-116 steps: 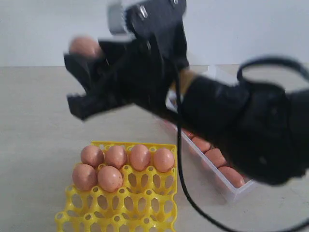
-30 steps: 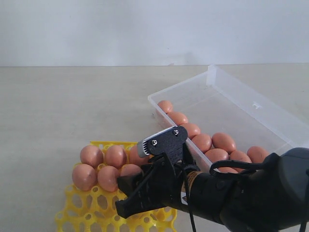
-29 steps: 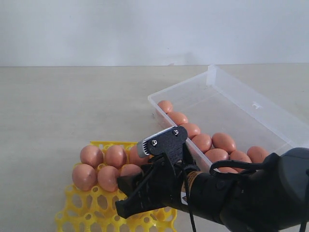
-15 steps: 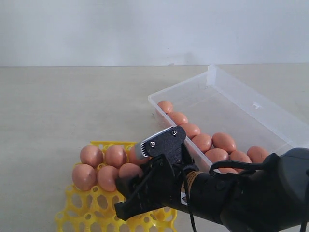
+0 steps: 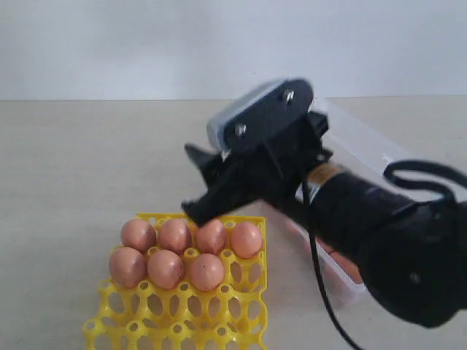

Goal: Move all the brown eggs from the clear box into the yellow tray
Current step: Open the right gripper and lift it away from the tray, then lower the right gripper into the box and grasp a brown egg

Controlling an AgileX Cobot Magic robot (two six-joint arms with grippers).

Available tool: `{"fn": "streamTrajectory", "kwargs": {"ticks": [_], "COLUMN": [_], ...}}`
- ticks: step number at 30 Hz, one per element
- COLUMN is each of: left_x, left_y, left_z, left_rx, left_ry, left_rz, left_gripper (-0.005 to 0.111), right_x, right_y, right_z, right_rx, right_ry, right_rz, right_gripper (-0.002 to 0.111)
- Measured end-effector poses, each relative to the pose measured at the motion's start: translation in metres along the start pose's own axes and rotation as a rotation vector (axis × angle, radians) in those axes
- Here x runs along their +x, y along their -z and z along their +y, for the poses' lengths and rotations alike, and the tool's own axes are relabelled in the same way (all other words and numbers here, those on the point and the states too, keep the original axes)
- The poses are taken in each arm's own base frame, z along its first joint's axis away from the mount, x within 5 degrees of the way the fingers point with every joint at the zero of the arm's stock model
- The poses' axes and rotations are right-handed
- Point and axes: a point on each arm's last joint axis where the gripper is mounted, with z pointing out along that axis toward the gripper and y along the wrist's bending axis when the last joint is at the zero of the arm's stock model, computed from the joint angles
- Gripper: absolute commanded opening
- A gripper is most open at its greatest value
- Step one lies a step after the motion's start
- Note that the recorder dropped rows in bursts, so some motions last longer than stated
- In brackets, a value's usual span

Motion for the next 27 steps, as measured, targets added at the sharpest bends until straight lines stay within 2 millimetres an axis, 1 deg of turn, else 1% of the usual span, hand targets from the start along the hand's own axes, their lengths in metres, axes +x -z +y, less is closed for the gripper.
{"fn": "streamTrajectory", "kwargs": {"ticks": [3, 5, 6, 7, 8, 9, 10, 11, 12, 14, 16, 20, 22, 24, 25, 27], "left_x": [0.0, 0.0, 0.0, 0.0, 0.0, 0.0, 0.0, 0.0, 0.0, 0.0, 0.0, 0.0, 0.0, 0.0, 0.0, 0.0], "left_y": [0.0, 0.0, 0.0, 0.0, 0.0, 0.0, 0.0, 0.0, 0.0, 0.0, 0.0, 0.0, 0.0, 0.0, 0.0, 0.0], "left_z": [0.0, 0.0, 0.0, 0.0, 0.0, 0.0, 0.0, 0.0, 0.0, 0.0, 0.0, 0.0, 0.0, 0.0, 0.0, 0.0], "left_rx": [0.0, 0.0, 0.0, 0.0, 0.0, 0.0, 0.0, 0.0, 0.0, 0.0, 0.0, 0.0, 0.0, 0.0, 0.0, 0.0], "left_ry": [0.0, 0.0, 0.0, 0.0, 0.0, 0.0, 0.0, 0.0, 0.0, 0.0, 0.0, 0.0, 0.0, 0.0, 0.0, 0.0], "left_rz": [0.0, 0.0, 0.0, 0.0, 0.0, 0.0, 0.0, 0.0, 0.0, 0.0, 0.0, 0.0, 0.0, 0.0, 0.0, 0.0], "left_gripper": [0.004, 0.004, 0.004, 0.004, 0.004, 0.004, 0.004, 0.004, 0.004, 0.004, 0.004, 0.004, 0.004, 0.004, 0.004, 0.004], "right_x": [-0.045, -0.076, -0.088, -0.095, -0.095, -0.095, -0.091, -0.085, -0.075, -0.05, -0.026, 0.016, 0.036, 0.047, 0.047, 0.041], "right_y": [0.001, -0.001, -0.002, -0.003, -0.005, -0.007, -0.01, -0.013, -0.017, -0.024, -0.031, -0.042, -0.044, -0.041, -0.039, -0.036], "right_z": [-0.027, -0.052, -0.069, -0.086, -0.1, -0.116, -0.13, -0.14, -0.151, -0.168, -0.178, -0.184, -0.19, -0.2, -0.206, -0.217], "right_rx": [0.23, 0.381, 0.446, 0.485, 0.504, 0.505, 0.515, 0.53, 0.553, 0.608, 0.653, 0.712, 0.831, 1.02, 1.103, 1.197], "right_ry": [0.0, -0.036, -0.069, -0.103, -0.161, -0.156, -0.145, -0.129, -0.102, -0.046, 0.001, 0.148, 0.229, 0.293, 0.326, 0.359], "right_rz": [-0.103, -0.093, -0.04, 0.041, 0.123, 0.184, 0.231, 0.268, 0.319, 0.432, 0.539, 0.739, 0.816, 0.823, 0.797, 0.7], "right_gripper": [0.054, 0.052, 0.052, 0.051, 0.049, 0.045, 0.039, 0.033, 0.028, 0.02, 0.015, 0.005, 0.0, 0.0, 0.0, 0.0]}}
